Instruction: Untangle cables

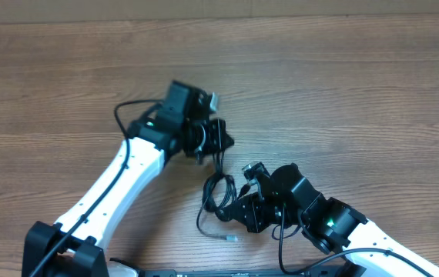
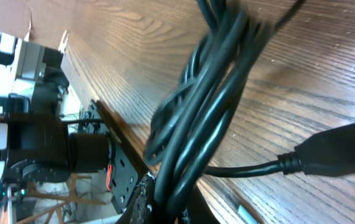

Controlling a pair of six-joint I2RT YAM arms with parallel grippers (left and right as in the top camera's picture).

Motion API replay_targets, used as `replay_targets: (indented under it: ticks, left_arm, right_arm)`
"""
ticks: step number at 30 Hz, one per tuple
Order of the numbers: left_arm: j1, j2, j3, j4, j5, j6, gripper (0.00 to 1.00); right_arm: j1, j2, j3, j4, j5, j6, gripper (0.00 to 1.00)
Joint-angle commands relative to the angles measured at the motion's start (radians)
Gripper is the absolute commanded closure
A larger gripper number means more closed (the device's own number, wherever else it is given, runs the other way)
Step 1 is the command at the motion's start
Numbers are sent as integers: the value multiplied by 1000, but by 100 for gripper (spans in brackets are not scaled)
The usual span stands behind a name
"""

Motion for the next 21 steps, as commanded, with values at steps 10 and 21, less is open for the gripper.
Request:
replay_targets:
  ticks: [10,21]
  left_arm:
    - [65,-212,115,-203,155,427,96]
    - [59,-207,58,-372,-72,347,96]
  right_arm:
    - [7,-3,3,-11,122,169,96]
    - [6,-3,3,0,160,216,96]
